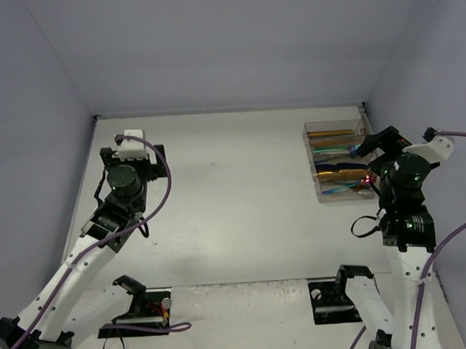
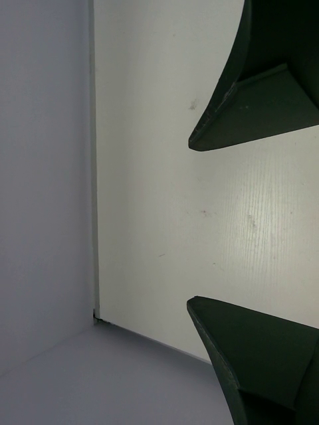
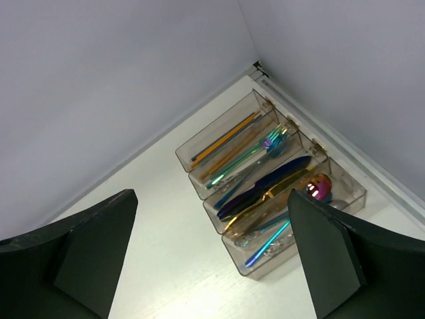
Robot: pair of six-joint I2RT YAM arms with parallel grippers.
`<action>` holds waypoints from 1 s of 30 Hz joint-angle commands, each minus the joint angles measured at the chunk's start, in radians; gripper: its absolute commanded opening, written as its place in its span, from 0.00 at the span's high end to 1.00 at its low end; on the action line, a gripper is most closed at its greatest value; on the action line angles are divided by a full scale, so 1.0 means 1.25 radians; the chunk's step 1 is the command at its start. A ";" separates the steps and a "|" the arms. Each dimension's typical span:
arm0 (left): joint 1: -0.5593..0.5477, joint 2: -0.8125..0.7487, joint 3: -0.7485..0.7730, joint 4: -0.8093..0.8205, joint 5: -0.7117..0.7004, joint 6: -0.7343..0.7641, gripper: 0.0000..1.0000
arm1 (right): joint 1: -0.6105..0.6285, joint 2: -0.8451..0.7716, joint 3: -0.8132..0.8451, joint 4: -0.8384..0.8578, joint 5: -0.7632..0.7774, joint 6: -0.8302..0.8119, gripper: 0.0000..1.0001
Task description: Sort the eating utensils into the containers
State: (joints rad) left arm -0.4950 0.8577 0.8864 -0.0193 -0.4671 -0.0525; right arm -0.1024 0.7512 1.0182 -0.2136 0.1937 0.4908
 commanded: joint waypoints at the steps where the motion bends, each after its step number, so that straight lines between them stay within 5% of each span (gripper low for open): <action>1: 0.007 0.000 0.040 0.041 -0.019 0.019 0.10 | 0.037 -0.054 0.010 -0.070 0.096 -0.100 0.04; 15: 0.004 -0.013 0.040 -0.017 -0.033 0.036 0.10 | 0.077 -0.303 -0.025 -0.102 0.227 -0.198 0.00; 30: 0.004 -0.070 -0.027 0.002 -0.051 0.083 0.10 | 0.105 -0.263 -0.037 -0.102 0.210 -0.206 0.00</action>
State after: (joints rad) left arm -0.4950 0.7527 0.8394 -0.0776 -0.5191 0.0291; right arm 0.0216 0.3605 0.9805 -0.3939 0.4570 0.2500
